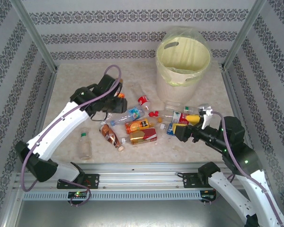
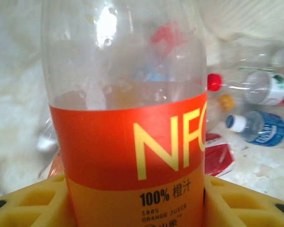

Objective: Put the plastic bottles in the bin

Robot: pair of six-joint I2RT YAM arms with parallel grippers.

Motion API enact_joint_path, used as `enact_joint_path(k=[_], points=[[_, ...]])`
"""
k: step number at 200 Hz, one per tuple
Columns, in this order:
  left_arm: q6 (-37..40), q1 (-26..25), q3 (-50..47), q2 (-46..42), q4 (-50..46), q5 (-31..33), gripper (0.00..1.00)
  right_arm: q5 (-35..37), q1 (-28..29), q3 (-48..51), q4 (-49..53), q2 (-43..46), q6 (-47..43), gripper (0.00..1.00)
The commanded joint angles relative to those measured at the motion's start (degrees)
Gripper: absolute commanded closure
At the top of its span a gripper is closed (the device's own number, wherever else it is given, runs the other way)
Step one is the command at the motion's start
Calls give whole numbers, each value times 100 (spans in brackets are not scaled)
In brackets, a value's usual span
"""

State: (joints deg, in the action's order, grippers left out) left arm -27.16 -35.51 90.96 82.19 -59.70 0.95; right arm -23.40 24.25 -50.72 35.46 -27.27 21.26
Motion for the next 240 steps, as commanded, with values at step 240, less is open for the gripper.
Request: enact_joint_path(k=[240], points=[[-261, 50, 6162, 5414, 4424, -1839, 51, 1475, 43, -358, 225, 1050, 179, 2]])
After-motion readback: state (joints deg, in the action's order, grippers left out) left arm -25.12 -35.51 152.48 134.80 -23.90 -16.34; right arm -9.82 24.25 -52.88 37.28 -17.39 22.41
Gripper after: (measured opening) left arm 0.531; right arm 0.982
